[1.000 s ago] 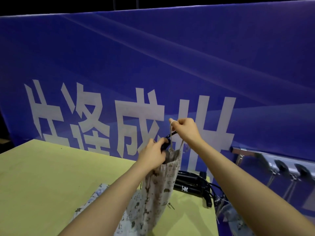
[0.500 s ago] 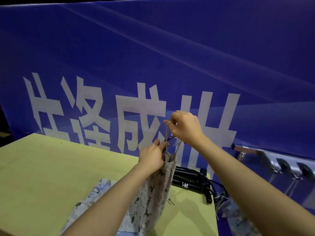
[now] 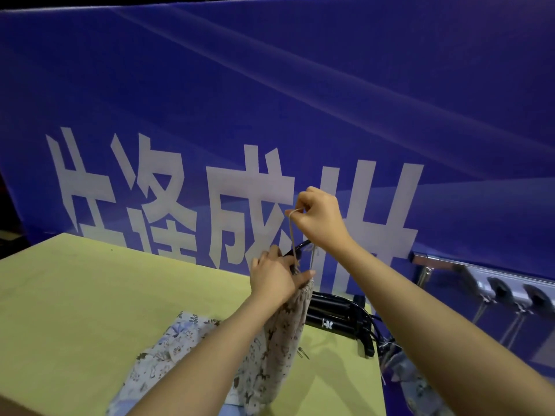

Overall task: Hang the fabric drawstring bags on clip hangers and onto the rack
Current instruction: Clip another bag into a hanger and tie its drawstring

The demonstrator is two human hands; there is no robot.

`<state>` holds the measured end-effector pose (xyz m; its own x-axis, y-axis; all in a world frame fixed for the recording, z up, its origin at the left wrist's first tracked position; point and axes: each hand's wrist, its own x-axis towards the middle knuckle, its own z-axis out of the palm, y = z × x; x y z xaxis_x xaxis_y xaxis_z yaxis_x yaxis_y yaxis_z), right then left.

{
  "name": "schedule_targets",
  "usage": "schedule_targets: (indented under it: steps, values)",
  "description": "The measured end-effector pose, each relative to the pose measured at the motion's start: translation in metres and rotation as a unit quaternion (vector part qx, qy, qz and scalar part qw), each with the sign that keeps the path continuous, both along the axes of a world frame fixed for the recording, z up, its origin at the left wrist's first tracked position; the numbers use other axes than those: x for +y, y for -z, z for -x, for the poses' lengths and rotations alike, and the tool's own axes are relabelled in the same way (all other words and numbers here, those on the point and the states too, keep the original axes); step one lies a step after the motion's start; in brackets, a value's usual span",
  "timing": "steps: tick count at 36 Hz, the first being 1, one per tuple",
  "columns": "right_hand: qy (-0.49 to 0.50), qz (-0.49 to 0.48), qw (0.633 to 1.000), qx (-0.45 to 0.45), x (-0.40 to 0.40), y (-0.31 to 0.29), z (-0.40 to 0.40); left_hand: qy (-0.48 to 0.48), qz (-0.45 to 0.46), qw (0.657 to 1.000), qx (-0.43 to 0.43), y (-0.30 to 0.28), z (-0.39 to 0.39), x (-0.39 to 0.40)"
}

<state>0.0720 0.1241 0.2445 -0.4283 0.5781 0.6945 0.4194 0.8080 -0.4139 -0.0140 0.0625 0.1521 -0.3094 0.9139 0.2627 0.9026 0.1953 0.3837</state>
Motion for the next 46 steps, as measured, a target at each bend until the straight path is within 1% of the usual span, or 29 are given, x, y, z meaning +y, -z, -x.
schedule_targets:
  steps: [3, 7, 9, 11, 13, 15, 18, 22, 25, 27, 29, 34, 42, 46]
  values:
    - [-0.003, 0.006, 1.0, 0.018, 0.0, 0.003, 0.001, -0.026, 0.008, 0.999, -0.039, -0.003, -0.006, 0.003]
    - [-0.003, 0.005, 0.999, 0.038, 0.0, 0.007, -0.002, -0.034, 0.015, 0.998, -0.046, -0.003, -0.009, 0.004]
    - [0.0, 0.008, 0.999, 0.051, -0.001, 0.008, -0.003, -0.042, 0.048, 0.997, -0.045, -0.006, -0.011, 0.006]
    - [-0.002, 0.026, 0.997, 0.075, -0.002, 0.007, -0.004, -0.049, 0.096, 0.994, 0.007, -0.01, -0.015, 0.008]
    - [-0.008, 0.058, 0.992, 0.113, -0.003, 0.005, -0.004, -0.061, 0.111, 0.989, 0.071, -0.01, -0.019, 0.008]
    - [-0.009, 0.096, 0.983, 0.154, -0.004, 0.005, -0.005, -0.074, 0.075, 0.989, 0.107, -0.006, -0.021, 0.006]
    - [-0.012, 0.146, 0.972, 0.184, -0.005, 0.006, -0.006, -0.087, 0.027, 0.989, 0.119, -0.001, -0.022, 0.004]
    - [-0.004, 0.131, 0.976, 0.171, -0.005, 0.006, -0.008, -0.083, 0.036, 0.987, 0.135, -0.003, -0.022, 0.003]
    - [-0.003, 0.095, 0.984, 0.152, -0.004, 0.009, -0.008, -0.073, 0.062, 0.986, 0.135, -0.006, -0.028, 0.003]
    - [-0.007, 0.059, 0.989, 0.132, -0.004, 0.01, -0.009, -0.071, 0.093, 0.986, 0.118, -0.008, -0.031, 0.004]
    - [-0.009, 0.042, 0.991, 0.127, -0.004, 0.011, -0.012, -0.069, 0.118, 0.987, 0.082, -0.01, -0.034, 0.006]
    - [0.005, 0.044, 0.986, 0.162, -0.002, 0.015, -0.021, -0.07, 0.139, 0.986, 0.056, -0.015, -0.041, 0.009]
    - [0.031, 0.05, 0.977, 0.205, 0.004, 0.005, -0.055, -0.051, 0.121, 0.987, 0.097, -0.025, -0.069, 0.01]
    - [0.045, 0.045, 0.973, 0.222, 0.01, 0.002, -0.083, -0.034, 0.112, 0.989, 0.089, -0.031, -0.09, 0.009]
